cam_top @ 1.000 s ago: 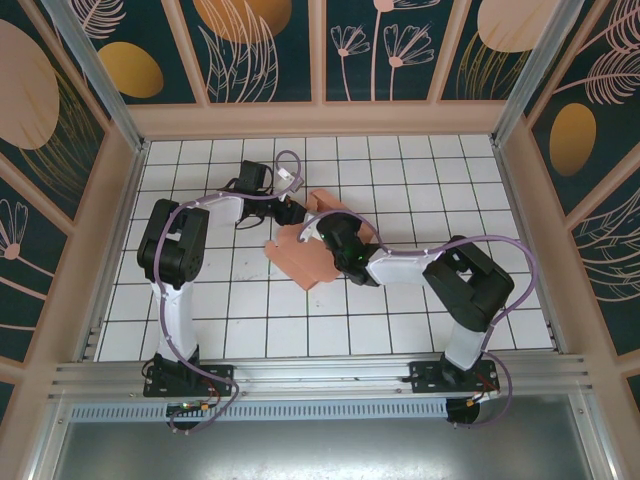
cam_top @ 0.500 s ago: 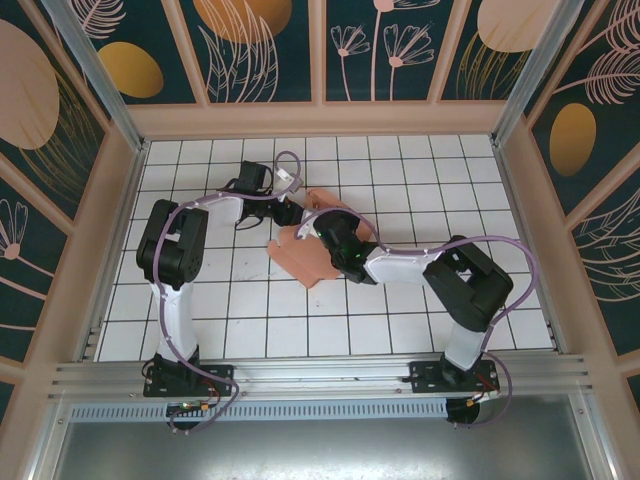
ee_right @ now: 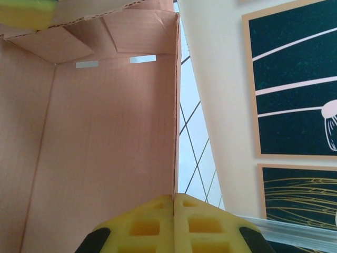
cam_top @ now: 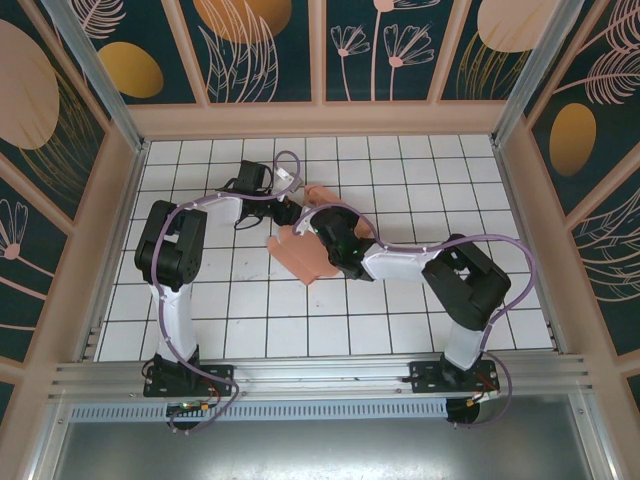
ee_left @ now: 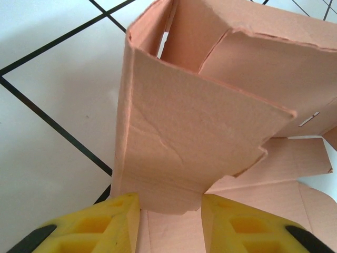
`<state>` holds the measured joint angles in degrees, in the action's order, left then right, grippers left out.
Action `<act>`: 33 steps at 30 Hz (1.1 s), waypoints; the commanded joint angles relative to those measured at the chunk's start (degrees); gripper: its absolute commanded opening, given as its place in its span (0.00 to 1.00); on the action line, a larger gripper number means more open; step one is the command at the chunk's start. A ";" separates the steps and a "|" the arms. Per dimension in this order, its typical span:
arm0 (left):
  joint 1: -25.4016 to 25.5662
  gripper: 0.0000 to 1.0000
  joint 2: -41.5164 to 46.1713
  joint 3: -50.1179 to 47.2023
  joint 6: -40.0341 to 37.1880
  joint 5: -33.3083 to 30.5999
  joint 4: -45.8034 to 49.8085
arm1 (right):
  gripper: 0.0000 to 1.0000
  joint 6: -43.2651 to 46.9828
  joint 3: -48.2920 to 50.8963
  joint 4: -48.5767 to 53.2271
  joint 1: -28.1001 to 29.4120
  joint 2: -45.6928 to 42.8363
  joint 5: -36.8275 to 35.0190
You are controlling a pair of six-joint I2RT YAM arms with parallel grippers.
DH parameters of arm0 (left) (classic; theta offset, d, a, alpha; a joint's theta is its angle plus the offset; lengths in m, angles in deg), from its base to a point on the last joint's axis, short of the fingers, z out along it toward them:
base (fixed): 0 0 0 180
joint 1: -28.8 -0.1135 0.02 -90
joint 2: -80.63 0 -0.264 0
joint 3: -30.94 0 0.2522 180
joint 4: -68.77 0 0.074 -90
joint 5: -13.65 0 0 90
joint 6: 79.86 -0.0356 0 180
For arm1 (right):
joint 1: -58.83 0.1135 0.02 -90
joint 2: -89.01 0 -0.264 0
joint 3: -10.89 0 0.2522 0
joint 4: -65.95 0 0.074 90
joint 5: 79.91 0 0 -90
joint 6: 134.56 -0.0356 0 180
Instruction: Fold the paper box
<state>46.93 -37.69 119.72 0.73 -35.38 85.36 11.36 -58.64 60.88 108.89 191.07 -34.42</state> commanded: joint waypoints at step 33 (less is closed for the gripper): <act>-3.89 0.67 23.20 -25.28 19.93 -8.19 -34.79 | 0.00 -45.74 -12.61 33.19 -6.97 -3.82 11.58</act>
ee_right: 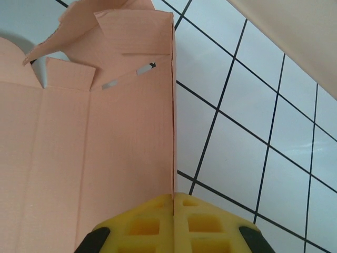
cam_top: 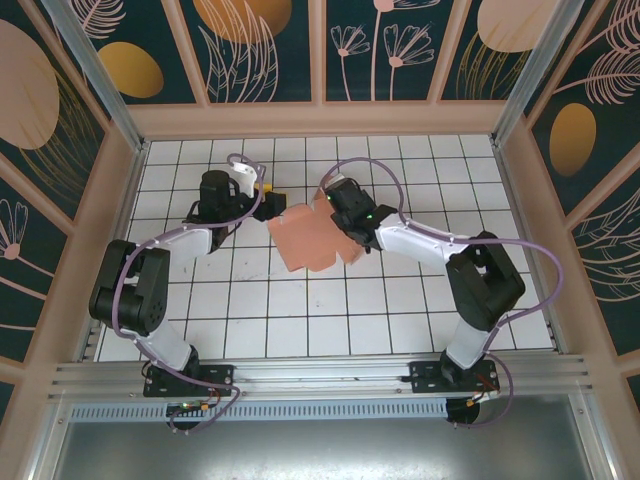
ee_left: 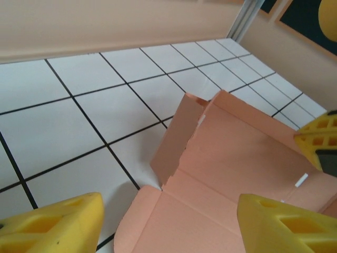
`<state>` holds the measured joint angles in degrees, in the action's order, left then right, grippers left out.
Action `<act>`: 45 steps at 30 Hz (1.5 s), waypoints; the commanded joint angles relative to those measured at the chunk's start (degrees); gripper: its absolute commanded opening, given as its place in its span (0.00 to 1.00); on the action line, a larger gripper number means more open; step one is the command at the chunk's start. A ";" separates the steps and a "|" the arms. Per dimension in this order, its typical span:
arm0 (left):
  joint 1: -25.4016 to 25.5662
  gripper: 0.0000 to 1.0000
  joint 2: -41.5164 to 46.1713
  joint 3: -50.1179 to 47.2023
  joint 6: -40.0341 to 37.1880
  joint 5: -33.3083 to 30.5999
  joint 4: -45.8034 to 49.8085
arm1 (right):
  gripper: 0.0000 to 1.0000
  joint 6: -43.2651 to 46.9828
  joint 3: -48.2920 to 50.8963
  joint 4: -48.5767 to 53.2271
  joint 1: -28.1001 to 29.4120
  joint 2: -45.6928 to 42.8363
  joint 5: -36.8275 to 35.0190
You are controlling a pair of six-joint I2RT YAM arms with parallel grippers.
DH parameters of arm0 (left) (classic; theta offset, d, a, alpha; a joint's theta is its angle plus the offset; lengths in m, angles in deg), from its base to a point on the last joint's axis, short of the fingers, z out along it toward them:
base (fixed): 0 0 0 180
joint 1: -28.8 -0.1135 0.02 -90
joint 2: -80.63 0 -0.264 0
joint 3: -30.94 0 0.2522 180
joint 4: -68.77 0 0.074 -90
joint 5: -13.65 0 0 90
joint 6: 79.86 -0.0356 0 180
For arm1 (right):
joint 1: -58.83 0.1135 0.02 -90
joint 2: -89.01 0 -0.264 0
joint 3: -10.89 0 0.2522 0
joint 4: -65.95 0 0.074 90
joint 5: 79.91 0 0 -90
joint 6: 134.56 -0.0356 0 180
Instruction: Fold the paper box
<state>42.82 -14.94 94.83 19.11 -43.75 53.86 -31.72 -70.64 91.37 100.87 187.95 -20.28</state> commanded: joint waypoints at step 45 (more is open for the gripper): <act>12.52 0.66 -9.47 4.14 13.41 4.79 -5.02 | 0.00 -24.55 7.13 1.36 -12.92 -10.13 32.48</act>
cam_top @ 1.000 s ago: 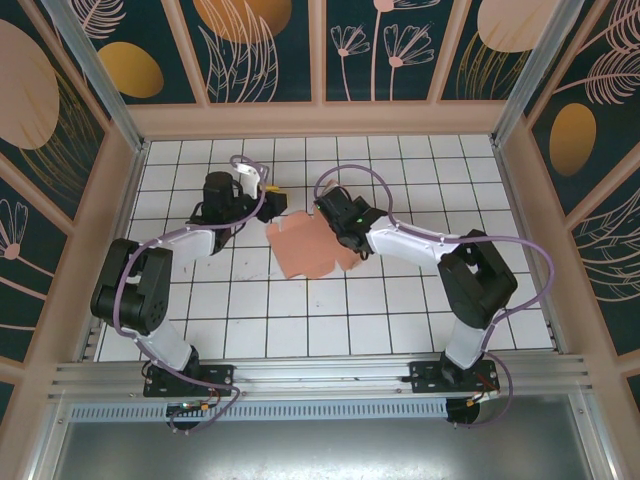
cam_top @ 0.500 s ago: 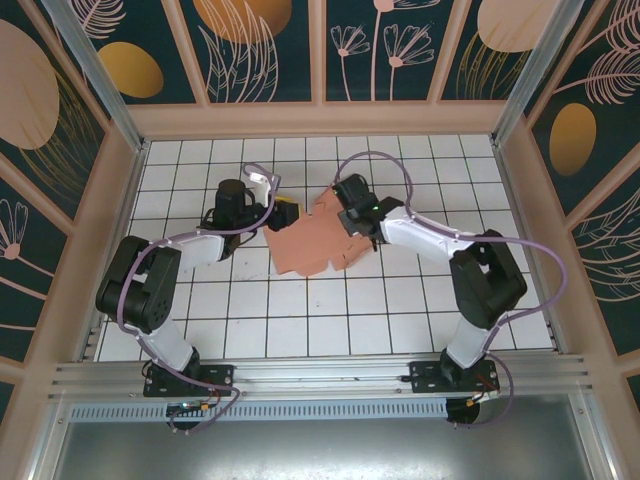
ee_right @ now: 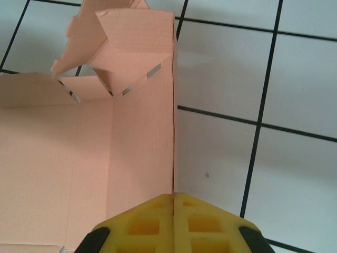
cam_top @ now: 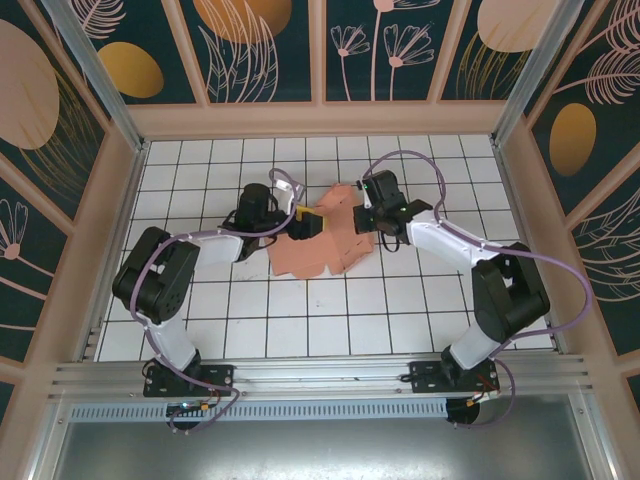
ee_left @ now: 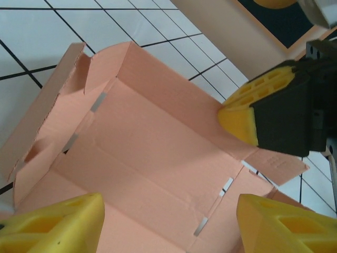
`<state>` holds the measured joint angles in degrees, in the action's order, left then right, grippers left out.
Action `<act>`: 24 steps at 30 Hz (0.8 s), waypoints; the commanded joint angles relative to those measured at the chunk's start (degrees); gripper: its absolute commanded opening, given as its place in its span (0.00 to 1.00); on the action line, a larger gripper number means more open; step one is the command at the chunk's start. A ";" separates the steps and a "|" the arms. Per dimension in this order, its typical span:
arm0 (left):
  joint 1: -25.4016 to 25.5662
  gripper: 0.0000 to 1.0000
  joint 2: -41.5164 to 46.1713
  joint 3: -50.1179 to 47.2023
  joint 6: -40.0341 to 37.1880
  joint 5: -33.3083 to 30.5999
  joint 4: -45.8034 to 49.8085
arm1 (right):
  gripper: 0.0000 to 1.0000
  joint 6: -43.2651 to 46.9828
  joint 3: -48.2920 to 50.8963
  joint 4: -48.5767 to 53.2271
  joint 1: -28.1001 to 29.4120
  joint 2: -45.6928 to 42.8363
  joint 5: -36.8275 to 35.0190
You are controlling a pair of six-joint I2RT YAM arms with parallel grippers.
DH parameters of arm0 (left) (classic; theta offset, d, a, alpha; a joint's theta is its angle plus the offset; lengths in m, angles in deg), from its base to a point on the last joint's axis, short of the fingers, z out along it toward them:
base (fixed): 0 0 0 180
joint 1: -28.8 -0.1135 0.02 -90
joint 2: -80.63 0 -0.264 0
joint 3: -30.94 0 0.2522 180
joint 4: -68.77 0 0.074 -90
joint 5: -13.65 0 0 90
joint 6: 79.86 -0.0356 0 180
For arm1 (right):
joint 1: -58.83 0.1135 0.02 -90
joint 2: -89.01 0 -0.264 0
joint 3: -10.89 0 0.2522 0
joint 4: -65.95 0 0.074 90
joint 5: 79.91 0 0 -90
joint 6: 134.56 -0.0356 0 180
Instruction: Fold the paper box
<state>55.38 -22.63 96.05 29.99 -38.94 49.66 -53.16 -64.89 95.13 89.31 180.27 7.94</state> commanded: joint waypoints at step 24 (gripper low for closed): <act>0.39 0.45 -12.03 7.91 19.38 -0.99 -5.18 | 0.00 -3.54 3.75 -4.47 -3.76 -3.81 7.09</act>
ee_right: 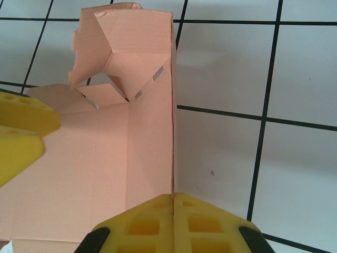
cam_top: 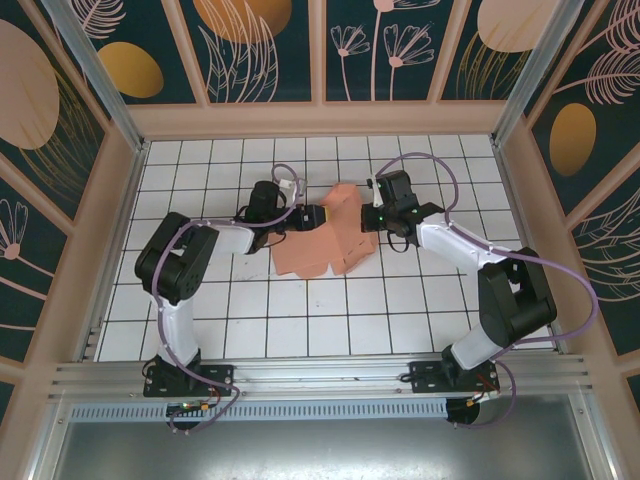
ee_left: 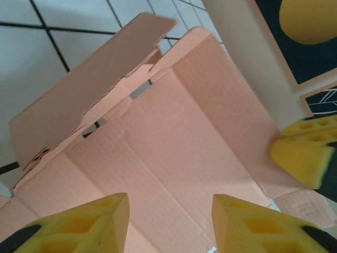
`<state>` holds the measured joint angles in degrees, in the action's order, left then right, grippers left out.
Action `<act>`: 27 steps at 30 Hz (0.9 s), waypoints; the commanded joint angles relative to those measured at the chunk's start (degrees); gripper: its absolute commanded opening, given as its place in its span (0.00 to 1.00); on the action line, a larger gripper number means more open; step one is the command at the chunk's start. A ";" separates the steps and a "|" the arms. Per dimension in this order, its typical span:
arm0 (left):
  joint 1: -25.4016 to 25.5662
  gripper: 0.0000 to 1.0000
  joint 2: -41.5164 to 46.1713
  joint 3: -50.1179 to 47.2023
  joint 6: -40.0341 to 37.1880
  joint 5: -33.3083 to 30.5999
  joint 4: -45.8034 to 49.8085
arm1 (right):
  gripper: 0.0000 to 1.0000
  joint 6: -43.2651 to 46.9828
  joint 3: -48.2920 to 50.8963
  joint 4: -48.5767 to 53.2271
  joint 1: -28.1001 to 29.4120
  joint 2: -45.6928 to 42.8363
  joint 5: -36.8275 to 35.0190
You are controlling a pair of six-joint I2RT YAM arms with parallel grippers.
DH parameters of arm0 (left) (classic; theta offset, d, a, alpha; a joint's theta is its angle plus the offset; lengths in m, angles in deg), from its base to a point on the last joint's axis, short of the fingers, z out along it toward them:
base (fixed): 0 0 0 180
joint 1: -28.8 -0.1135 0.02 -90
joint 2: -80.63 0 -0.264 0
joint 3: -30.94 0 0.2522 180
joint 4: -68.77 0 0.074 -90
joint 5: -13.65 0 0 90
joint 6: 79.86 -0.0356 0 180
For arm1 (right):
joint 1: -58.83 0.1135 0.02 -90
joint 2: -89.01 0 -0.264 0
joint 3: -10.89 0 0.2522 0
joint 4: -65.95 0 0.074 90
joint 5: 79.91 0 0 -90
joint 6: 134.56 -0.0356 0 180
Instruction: Fold the paper box
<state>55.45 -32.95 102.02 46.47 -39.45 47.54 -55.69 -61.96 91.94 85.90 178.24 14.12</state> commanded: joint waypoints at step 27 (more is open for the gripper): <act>0.33 0.53 0.15 3.97 4.16 -4.67 -4.11 | 0.00 4.15 1.04 1.46 0.26 -3.12 0.04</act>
<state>55.45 -39.20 107.39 54.54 -44.10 45.18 -53.84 -61.20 92.36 85.92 177.21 16.61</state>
